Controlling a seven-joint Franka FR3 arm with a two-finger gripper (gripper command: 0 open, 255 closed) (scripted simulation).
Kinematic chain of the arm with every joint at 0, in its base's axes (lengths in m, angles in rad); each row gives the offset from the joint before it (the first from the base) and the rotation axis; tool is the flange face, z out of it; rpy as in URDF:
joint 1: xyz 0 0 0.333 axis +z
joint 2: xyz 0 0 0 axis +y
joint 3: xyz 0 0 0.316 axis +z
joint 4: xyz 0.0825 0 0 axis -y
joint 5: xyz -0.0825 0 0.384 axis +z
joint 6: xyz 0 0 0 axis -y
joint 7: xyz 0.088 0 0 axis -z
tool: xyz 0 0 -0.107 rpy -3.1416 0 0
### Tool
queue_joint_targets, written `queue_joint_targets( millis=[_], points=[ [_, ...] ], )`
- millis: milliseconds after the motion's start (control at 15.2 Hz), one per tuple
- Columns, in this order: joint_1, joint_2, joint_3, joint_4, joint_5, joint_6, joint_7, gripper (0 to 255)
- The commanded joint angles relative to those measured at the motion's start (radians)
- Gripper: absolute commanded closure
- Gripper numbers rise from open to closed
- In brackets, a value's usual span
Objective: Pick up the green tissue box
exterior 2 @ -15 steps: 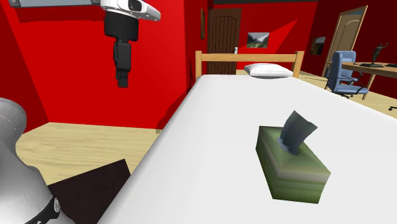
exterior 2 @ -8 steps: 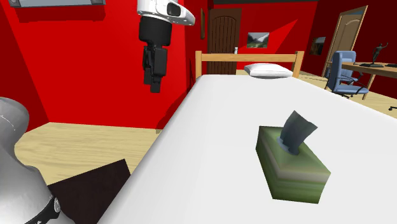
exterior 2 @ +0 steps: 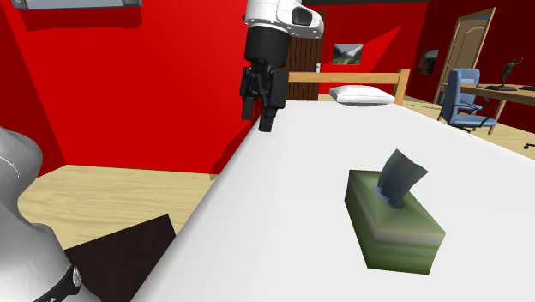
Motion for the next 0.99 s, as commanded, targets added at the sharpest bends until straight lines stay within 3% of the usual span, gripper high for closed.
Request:
queue_joint_targets(
  millis=[0,528,924],
  points=[
    [-0.01,0.079,-0.017,0.071,-0.006,0.006,-0.019,0],
    [-0.059,0.375,-0.074,0.383,-0.006,-0.015,-0.095,0],
    [-0.112,0.627,-0.103,0.702,0.018,-0.087,-0.15,0]
  ],
)
